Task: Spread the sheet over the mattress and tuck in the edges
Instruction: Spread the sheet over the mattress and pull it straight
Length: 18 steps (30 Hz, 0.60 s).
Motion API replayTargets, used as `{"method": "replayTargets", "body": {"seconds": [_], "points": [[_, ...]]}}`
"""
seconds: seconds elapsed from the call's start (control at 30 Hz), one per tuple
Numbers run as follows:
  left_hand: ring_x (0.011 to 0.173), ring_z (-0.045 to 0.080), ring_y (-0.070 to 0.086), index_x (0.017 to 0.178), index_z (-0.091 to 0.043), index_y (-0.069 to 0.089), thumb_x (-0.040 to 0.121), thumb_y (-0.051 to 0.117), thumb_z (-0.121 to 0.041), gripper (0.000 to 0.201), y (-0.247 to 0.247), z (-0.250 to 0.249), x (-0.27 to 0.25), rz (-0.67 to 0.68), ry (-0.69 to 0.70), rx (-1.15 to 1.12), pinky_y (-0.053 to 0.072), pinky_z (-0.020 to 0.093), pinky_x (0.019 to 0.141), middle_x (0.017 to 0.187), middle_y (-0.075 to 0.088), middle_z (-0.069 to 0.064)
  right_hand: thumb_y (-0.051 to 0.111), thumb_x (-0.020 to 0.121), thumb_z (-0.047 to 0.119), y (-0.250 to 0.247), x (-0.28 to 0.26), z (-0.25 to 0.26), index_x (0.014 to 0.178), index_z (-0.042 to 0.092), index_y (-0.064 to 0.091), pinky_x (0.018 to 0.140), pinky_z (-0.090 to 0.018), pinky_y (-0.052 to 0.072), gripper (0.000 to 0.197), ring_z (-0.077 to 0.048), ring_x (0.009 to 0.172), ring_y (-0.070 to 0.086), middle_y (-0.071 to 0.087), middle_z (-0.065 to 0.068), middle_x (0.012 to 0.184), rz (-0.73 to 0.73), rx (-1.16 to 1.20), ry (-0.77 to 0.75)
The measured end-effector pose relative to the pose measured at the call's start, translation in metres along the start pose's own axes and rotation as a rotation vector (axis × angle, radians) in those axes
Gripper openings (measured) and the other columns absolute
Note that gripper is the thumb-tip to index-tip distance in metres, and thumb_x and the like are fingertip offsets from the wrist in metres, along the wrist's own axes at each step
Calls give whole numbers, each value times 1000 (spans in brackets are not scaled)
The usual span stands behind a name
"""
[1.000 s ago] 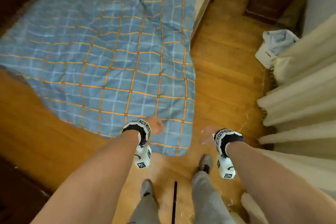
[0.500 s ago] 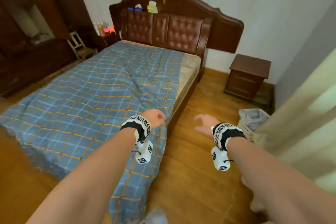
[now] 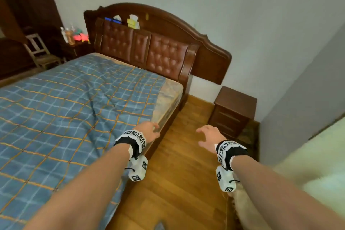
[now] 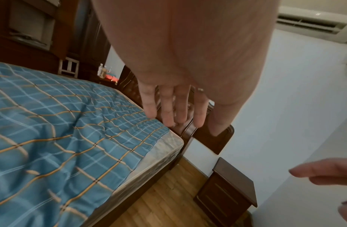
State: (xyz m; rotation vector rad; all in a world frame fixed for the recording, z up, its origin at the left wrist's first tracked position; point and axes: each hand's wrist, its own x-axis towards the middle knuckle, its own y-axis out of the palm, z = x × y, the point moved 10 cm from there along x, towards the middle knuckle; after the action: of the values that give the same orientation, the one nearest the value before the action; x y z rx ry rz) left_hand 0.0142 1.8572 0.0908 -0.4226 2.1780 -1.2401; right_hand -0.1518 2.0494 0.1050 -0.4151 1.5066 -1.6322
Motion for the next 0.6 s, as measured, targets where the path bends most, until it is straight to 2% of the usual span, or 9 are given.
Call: {"method": "replayTargets", "body": {"seconds": [0.13,0.27,0.43,0.6], "points": [[123,24,53,135,-22,52,94,53,-38,44,-38,-39,104,54,-9,9,42,33,99,138,53,3,65,86,31,-68,102,-64,137,31,48,111,-43,38,54,-24,135,39,42,-4,147,-32,23,73],[120,24,55,133,-22,53,94,53,-39,42,-75,-66,203,81,-19,40,46,36,99,139,53,4,65,87,32,-107,201,-93,133,31,52,106,-42,43,48,-24,129,46,49,-3,141,-1,67,56],[127,23,51,135,-22,52,94,53,-40,44,-117,-60,348,18,-107,43,42,35,104,142,51,2,64,86,35,-130,367,-110,131,33,54,106,-42,43,46,-25,127,47,53,-3,138,58,58,-58],[128,23,51,138,-23,50,97,51,-38,44,-155,-39,470,-48,-245,-33,43,37,105,144,49,0,62,89,34,-167,535,-96,134,30,51,102,-38,46,47,-24,121,53,55,-4,135,102,34,-244]]}}
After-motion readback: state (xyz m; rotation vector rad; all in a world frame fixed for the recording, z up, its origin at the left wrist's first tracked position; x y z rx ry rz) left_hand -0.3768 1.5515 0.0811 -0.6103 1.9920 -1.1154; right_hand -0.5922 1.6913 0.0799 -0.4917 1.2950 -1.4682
